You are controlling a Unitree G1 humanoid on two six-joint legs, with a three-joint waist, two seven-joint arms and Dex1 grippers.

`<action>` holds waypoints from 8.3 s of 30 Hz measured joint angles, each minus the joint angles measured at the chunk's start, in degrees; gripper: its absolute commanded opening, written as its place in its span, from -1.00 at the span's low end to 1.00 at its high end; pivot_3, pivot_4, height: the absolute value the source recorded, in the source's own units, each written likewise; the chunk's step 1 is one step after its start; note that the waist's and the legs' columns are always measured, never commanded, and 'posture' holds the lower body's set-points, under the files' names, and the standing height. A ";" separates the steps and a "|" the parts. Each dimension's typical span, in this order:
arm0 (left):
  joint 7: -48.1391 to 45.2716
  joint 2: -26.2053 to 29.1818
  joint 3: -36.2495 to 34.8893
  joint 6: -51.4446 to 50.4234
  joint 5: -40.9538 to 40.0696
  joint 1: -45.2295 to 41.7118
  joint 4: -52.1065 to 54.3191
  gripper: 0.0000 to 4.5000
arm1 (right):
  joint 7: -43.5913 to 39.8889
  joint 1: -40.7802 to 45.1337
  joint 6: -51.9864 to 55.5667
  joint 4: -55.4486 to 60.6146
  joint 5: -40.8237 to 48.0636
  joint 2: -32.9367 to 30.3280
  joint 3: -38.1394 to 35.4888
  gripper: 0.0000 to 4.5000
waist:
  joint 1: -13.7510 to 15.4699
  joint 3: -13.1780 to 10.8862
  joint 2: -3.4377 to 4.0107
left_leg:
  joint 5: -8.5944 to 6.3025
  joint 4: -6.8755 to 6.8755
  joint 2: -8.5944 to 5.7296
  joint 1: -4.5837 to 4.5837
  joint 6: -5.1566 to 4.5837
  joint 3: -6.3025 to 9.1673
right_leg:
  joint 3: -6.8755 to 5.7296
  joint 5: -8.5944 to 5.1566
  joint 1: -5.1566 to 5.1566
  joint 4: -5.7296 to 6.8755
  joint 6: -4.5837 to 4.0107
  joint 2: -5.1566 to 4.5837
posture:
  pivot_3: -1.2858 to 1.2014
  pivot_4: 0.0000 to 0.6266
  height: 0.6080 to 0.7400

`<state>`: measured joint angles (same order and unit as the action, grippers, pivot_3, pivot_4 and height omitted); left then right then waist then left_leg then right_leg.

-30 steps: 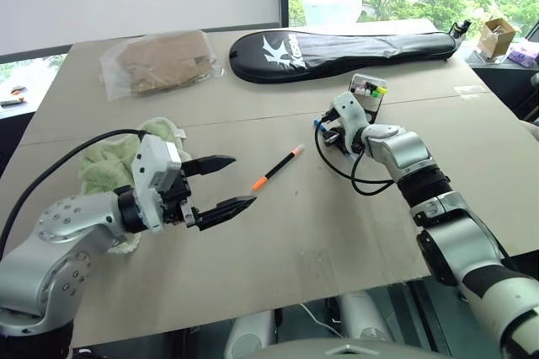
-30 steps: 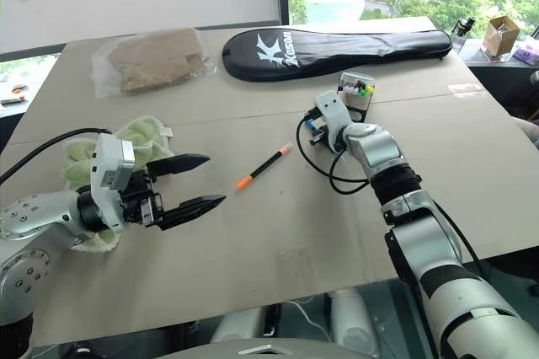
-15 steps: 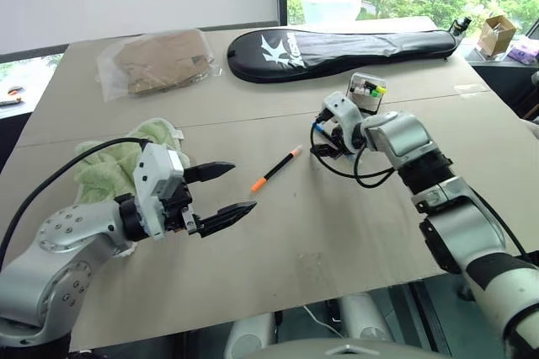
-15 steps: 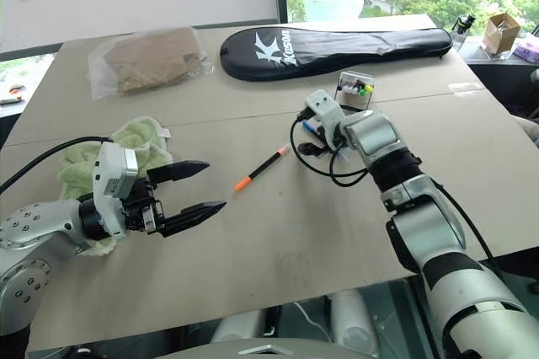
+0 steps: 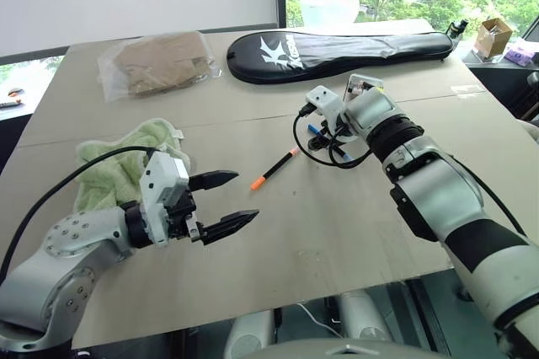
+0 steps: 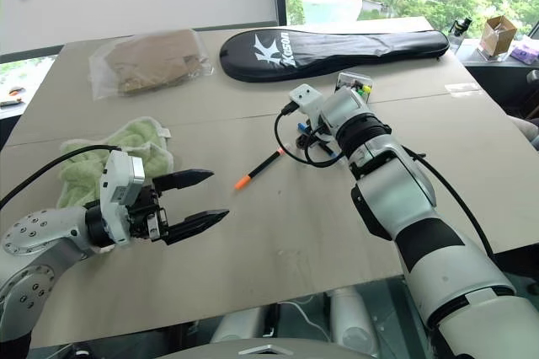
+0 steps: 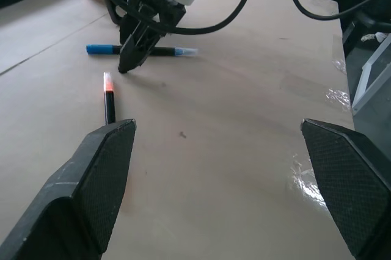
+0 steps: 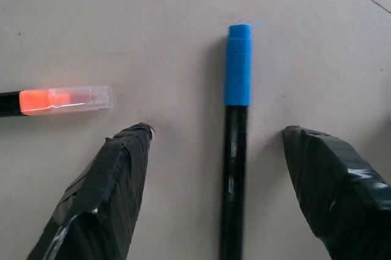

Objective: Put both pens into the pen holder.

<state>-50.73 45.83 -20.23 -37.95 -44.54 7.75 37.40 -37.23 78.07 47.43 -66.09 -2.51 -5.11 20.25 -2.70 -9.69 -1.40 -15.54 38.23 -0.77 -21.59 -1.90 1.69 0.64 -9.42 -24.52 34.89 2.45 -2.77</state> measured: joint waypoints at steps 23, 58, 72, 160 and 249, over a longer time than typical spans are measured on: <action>8.73 -4.24 2.77 0.96 -2.53 -5.54 2.89 1.00 | -1.63 -26.30 -9.30 54.16 11.03 -11.83 -21.74 -0.99 | 0.44 -0.26 0.32 | 0.15 -0.22 0.00 -1.25 0.31 0.17 | -0.18 0.12 -1.23 0.08 0.32 -0.08 | 0.03 -0.52 1.00; 12.05 -9.58 11.85 3.84 2.22 -18.52 -3.97 1.00 | 21.86 -22.15 -88.35 9.58 4.19 -4.01 -28.93 -0.99 | 0.32 -0.21 0.24 | 0.20 -0.04 -0.05 -1.04 0.35 -0.12 | 0.30 0.18 -1.07 0.06 0.26 0.00 | 0.03 -0.52 1.00; 12.39 -9.50 11.83 3.84 2.24 -18.69 -3.97 1.00 | 26.70 -19.30 -95.34 -0.21 0.84 -4.81 -27.97 -0.99 | 0.33 -0.20 0.23 | 0.20 -0.01 -0.05 -1.03 0.36 -0.09 | 0.29 0.19 -1.04 0.08 0.25 0.00 | 0.03 -0.52 1.00; 15.08 -20.85 20.73 -0.44 11.60 -34.34 -14.79 1.00 | 28.65 -39.94 -55.48 50.86 12.86 -3.31 -25.35 -0.99 | 1.53 -0.14 0.15 | 0.18 0.13 -0.08 -0.84 0.30 -0.21 | 0.37 0.17 -1.03 0.51 0.27 0.04 | 0.03 -0.52 1.00; 10.56 -14.53 20.81 4.56 20.78 -34.00 -21.94 0.86 | 31.16 -49.66 -14.60 89.17 32.10 -16.86 -28.90 -0.95 | 1.65 -0.17 0.10 | 0.03 0.07 -0.08 -0.32 0.04 -0.13 | 0.18 0.06 -0.28 0.03 0.42 0.07 | 0.03 -0.52 1.00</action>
<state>-40.18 31.29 0.57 -33.39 -23.76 -26.25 15.46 -6.07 28.41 32.83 23.07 29.60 -21.97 -8.65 -1.05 -9.85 -1.30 -15.52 38.30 -0.85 -21.91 -1.86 1.55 0.82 -9.36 -24.80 34.92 2.87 -2.70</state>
